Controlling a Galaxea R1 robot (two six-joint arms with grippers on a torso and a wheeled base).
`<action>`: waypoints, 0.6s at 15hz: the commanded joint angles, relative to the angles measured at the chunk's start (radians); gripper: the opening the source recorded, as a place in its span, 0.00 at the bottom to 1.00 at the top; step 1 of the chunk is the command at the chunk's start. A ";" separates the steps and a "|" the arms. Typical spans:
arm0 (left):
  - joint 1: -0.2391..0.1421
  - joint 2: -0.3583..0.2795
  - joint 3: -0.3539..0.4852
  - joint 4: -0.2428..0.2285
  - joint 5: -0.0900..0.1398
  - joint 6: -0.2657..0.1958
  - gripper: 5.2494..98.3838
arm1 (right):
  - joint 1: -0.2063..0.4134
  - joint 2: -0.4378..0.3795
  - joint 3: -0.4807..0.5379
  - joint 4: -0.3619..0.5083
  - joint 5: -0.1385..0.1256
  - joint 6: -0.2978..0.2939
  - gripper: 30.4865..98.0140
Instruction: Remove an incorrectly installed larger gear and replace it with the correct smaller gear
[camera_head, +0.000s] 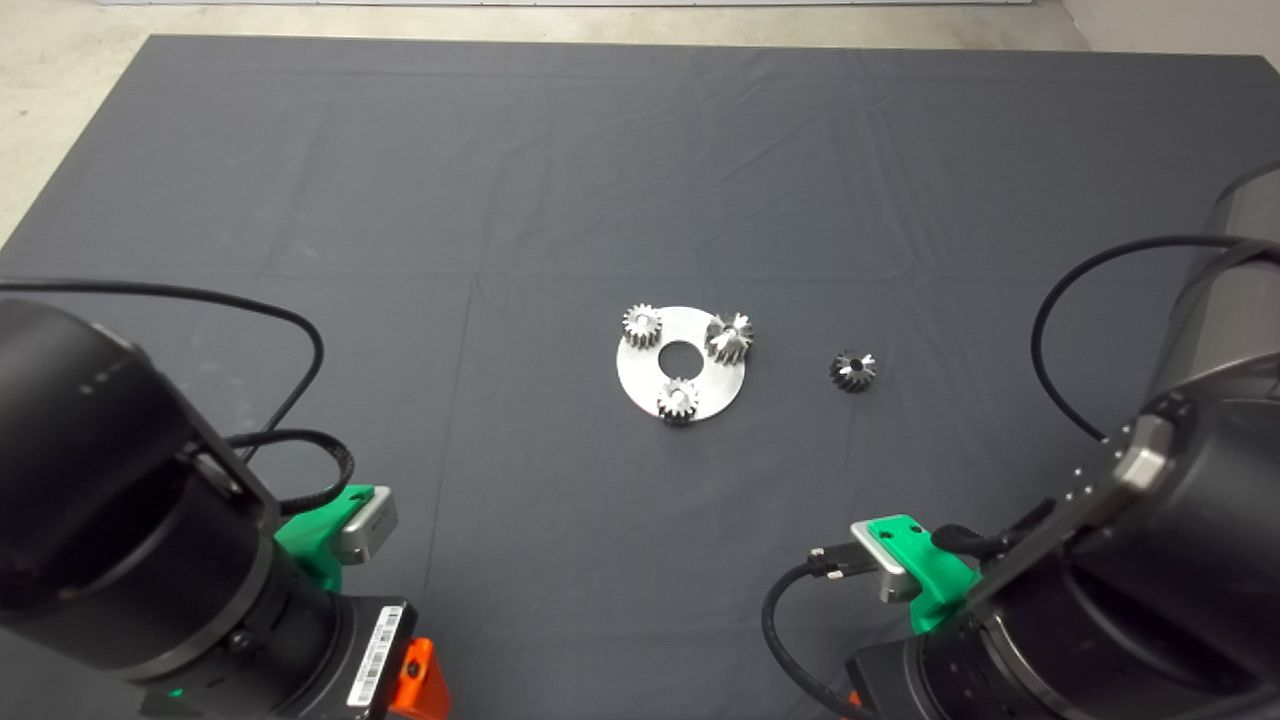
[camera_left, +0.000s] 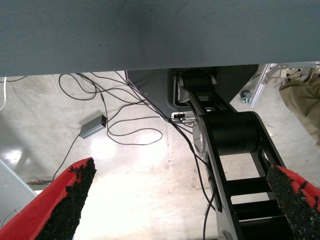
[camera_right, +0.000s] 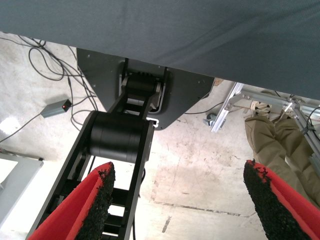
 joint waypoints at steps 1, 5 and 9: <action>-0.011 -0.004 0.015 -0.012 0.001 0.001 0.89 | -0.003 0.007 0.012 -0.042 -0.098 0.005 0.56; -0.013 -0.004 0.015 -0.011 0.001 0.001 0.89 | 0.002 -0.018 0.006 -0.098 -0.101 -0.020 0.56; -0.013 -0.006 0.016 -0.011 0.004 0.003 0.89 | 0.002 -0.091 -0.091 -0.100 -0.105 -0.186 0.56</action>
